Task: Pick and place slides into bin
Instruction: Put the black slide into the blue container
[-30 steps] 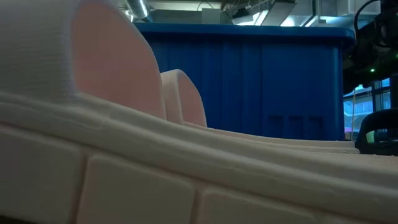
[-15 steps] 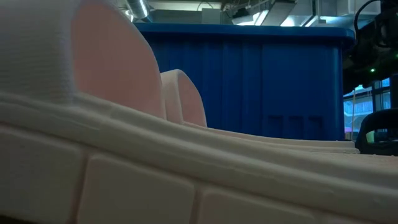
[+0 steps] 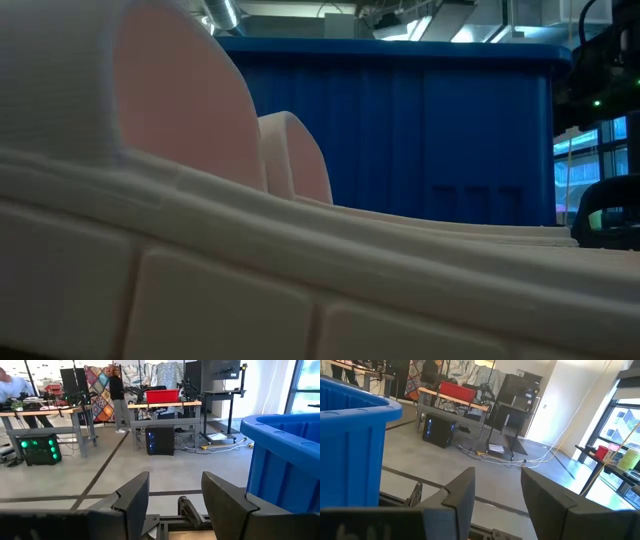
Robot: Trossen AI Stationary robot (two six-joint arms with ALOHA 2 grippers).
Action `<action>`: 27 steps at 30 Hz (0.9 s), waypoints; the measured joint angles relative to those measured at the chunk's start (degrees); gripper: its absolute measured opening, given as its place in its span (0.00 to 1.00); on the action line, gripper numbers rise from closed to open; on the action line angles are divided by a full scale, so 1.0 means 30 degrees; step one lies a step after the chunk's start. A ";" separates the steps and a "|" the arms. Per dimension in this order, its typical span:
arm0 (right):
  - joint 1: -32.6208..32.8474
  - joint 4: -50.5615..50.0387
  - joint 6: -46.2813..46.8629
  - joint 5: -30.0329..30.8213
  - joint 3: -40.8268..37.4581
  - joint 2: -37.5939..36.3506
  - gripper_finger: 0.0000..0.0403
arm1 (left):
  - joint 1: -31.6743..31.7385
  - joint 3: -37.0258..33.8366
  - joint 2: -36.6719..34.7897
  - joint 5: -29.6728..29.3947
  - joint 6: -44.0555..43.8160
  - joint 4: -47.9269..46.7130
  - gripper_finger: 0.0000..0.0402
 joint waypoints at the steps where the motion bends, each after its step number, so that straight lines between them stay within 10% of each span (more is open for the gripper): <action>1: 0.0000 0.0000 -0.0011 0.0000 0.0000 0.0000 0.40 | 0.0000 0.0000 0.0000 -0.0001 0.0001 0.0001 0.44; 16: 0.0058 0.6542 -0.0053 -0.3651 0.0197 0.0000 0.40 | 0.0012 0.0000 0.0000 -0.0121 0.2241 0.0025 0.44; 27: 0.0058 0.3966 -0.2518 -1.1262 0.8253 0.5424 0.40 | 0.0007 0.0000 0.0007 -0.0073 0.1889 0.0055 0.44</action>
